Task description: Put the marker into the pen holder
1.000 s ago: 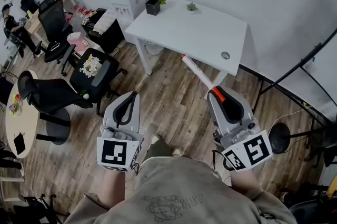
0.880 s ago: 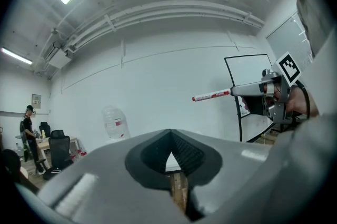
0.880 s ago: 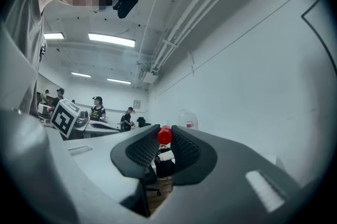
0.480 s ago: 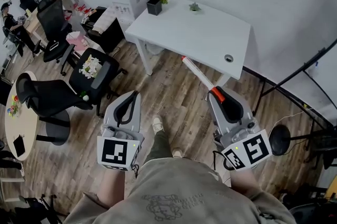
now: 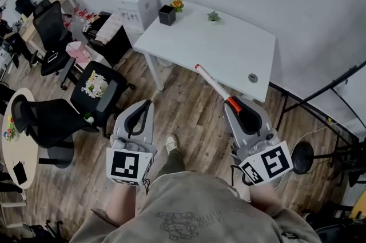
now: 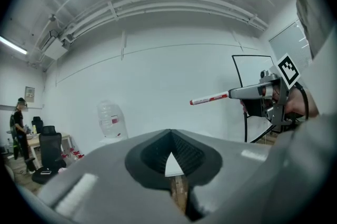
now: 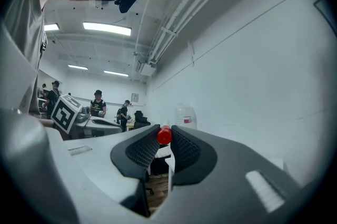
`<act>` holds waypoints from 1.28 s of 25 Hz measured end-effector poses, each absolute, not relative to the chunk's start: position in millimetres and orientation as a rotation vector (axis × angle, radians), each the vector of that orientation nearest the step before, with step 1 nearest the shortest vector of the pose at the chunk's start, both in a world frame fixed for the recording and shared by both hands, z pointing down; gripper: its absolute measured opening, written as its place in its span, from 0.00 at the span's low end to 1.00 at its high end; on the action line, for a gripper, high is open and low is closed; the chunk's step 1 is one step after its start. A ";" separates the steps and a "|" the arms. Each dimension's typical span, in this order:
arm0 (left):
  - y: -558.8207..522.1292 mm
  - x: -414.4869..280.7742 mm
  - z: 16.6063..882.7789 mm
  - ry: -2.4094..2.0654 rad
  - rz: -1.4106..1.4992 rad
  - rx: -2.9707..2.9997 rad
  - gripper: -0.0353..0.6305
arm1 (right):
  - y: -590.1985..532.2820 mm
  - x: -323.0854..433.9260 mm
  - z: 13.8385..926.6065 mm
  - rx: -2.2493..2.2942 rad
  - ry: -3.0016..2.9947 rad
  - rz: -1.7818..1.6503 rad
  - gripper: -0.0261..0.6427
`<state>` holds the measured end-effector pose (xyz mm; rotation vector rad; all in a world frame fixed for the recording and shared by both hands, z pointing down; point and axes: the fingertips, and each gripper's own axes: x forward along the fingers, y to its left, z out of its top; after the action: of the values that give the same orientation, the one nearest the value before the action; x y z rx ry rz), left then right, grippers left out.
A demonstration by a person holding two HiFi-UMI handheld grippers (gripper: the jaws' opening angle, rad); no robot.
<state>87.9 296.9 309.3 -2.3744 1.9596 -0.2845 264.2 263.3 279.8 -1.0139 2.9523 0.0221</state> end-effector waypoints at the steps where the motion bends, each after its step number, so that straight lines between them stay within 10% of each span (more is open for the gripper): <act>1: 286.9 82.1 307.1 1.957 -0.282 -2.379 0.05 | 254.1 257.8 279.1 -1.019 2.954 0.024 0.18; 32: 85.7 -118.9 326.4 1.988 -0.319 -2.385 0.05 | 36.1 61.5 296.1 -1.039 3.045 0.013 0.18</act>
<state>-118.9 85.7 326.4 -2.3845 1.9877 -0.3190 61.5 36.1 296.1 -1.0393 3.0450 0.0132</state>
